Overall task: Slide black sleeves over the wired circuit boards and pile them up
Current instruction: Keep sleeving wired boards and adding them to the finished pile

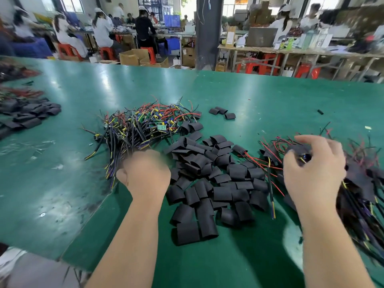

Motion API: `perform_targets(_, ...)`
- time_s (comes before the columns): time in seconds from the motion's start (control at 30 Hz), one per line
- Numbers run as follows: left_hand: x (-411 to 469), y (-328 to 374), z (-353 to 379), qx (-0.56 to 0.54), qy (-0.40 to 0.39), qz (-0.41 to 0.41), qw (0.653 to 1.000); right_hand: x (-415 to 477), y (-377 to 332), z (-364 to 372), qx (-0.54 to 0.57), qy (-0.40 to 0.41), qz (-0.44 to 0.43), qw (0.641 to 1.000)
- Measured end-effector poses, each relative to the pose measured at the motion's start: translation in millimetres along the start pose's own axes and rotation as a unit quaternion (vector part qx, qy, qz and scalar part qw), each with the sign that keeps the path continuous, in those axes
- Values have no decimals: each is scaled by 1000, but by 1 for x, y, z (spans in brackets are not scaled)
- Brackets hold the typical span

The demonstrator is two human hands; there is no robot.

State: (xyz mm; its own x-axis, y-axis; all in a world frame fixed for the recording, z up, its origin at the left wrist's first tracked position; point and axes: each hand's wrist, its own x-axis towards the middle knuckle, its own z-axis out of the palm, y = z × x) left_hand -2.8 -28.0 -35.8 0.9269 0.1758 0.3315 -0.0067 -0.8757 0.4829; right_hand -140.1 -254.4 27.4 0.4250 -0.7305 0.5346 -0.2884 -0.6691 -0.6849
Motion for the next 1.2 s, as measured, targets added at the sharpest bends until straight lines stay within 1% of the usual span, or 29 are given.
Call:
perform_targets(0.07, 6, 0, -3, -8, 59, 24, 998, -7, -7, 7, 12, -40, -20, 999)
perform_targets(0.13, 20, 0, -5, 27, 83, 66, 994, -13, -11, 13, 10, -71, -35, 997)
perform_targets(0.17, 28, 1, -5, 55, 67, 84, 993, -15, -13, 15, 11, -82, -42, 996)
perform_targets(0.23, 44, 4, -6, 126, -8, 93, 988, -16, -13, 17, 18, -97, -48, 994)
perform_targets(0.3, 56, 6, -6, 203, -79, 96, 971, -17, -11, 19, 20, -110, -53, 992)
perform_targets(0.37, 63, 6, -6, 251, -92, 113, 957, -19, -10, 21, 18, -120, -55, 991)
perform_targets(0.43, 68, 7, -7, 253, -75, 119, 957, -21, -10, 22, 16, -123, -59, 991)
perform_targets(0.57, 70, 7, -5, 210, -71, 97, 970, -23, -9, 26, 13, -135, -61, 989)
perform_targets(0.63, 68, 5, -6, 178, -56, 79, 979, -23, -9, 26, 15, -137, -58, 989)
perform_targets(0.7, 68, 3, -12, 114, 5, 68, 991, -23, -8, 27, 22, -140, -52, 989)
perform_targets(0.77, 71, 4, -26, 38, 98, 70, 992, -23, -6, 29, 28, -144, -48, 988)
perform_targets(0.83, 77, 7, -46, -37, 177, 65, 981, -23, -5, 31, 26, -144, -51, 988)
perform_targets(0.87, 80, 9, -58, -92, 196, 62, 974, -24, -4, 32, 30, -142, -53, 988)
perform_targets(0.93, 85, 13, -78, -224, 193, 81, 952, -24, -4, 32, 63, -144, -45, 987)
perform_targets(1.0, 84, 19, -98, -323, 171, 111, 924, -26, -7, 33, 117, -176, 5, 977)
perform_targets(1.03, 81, 22, -106, -358, 164, 120, 911, -27, -10, 35, 163, -214, 47, 962)
perform_targets(1.07, 76, 25, -112, -389, 156, 125, 899, -29, -14, 36, 228, -261, 96, 933)
perform_targets(1.1, 71, 29, -117, -420, 149, 125, 886, -32, -19, 37, 299, -315, 144, 889)
perform_targets(1.13, 66, 31, -120, -449, 141, 119, 874, -36, -23, 37, 360, -371, 186, 835)
perform_targets(1.2, 57, 34, -120, -493, 126, 97, 855, -42, -29, 35, 436, -474, 231, 730)
